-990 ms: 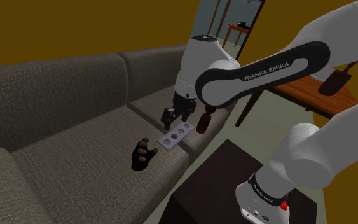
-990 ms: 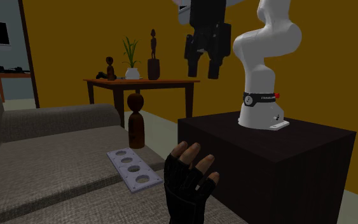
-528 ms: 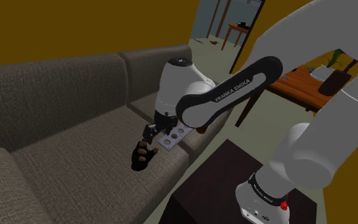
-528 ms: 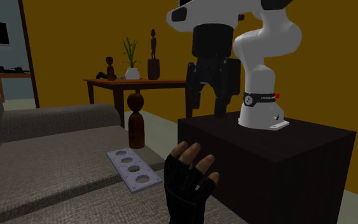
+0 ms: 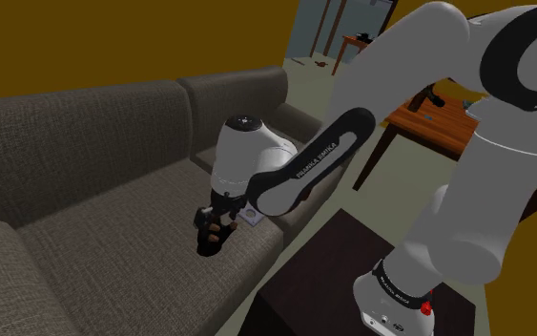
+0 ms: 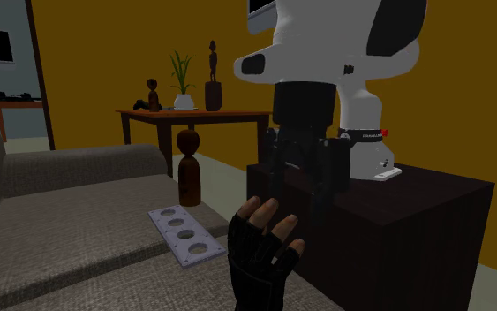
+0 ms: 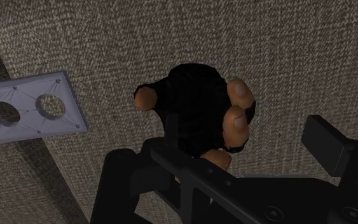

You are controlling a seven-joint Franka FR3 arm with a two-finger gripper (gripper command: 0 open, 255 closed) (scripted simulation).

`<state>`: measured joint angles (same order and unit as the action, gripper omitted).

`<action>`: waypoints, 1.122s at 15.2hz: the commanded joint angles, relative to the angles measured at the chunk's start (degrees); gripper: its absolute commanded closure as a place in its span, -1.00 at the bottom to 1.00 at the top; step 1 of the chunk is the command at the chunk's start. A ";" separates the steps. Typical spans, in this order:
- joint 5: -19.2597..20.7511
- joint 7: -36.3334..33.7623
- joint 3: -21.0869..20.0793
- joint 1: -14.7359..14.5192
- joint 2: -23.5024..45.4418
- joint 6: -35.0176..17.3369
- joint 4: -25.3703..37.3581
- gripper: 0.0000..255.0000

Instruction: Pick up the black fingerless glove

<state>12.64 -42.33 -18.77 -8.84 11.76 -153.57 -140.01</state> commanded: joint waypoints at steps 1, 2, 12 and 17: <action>1.64 -1.39 0.69 -0.58 1.77 -1.57 0.10 -1.00; 2.37 -1.94 1.09 -0.85 2.58 -2.25 0.18 -1.00; 4.09 -3.24 2.15 -1.54 4.42 -3.94 0.22 1.00; 3.52 -2.81 1.76 -1.31 3.86 -3.30 0.33 1.00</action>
<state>16.46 -45.39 -16.82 -10.29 15.92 -157.16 -139.67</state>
